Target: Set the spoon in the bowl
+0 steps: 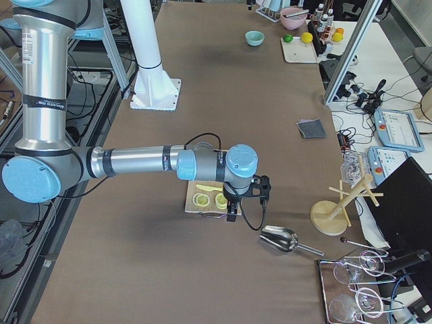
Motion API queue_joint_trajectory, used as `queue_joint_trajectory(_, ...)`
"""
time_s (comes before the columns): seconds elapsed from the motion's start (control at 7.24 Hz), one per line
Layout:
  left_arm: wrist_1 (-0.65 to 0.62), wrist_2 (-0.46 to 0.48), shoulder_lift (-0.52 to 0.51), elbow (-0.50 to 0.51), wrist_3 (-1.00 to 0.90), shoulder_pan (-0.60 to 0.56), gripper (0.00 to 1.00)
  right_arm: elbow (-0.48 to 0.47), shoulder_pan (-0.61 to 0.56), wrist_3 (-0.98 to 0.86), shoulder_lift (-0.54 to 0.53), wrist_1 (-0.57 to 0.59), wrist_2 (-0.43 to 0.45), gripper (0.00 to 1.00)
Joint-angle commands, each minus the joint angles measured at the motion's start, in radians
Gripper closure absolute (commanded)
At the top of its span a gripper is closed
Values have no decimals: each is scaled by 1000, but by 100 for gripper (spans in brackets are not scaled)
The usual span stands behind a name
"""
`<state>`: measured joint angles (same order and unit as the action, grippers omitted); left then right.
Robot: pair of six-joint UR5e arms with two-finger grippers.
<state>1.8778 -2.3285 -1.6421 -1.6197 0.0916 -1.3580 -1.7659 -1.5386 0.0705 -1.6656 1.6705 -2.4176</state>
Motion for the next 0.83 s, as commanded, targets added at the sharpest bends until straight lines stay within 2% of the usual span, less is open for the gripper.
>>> queue_joint_trajectory(0.0,290,6,-72,224,170,34,2,-1,-2,0,0,0,3,0)
queue_joint_trajectory(0.14,358,21,-129,313,335,113,2,-1,-3,0,-2,0,3,0)
queue_joint_trajectory(0.28,398,96,-137,319,409,170,2,-1,-6,0,0,0,3,0)
queue_joint_trajectory(0.69,411,101,-136,349,410,195,2,-1,-6,0,0,0,5,0)
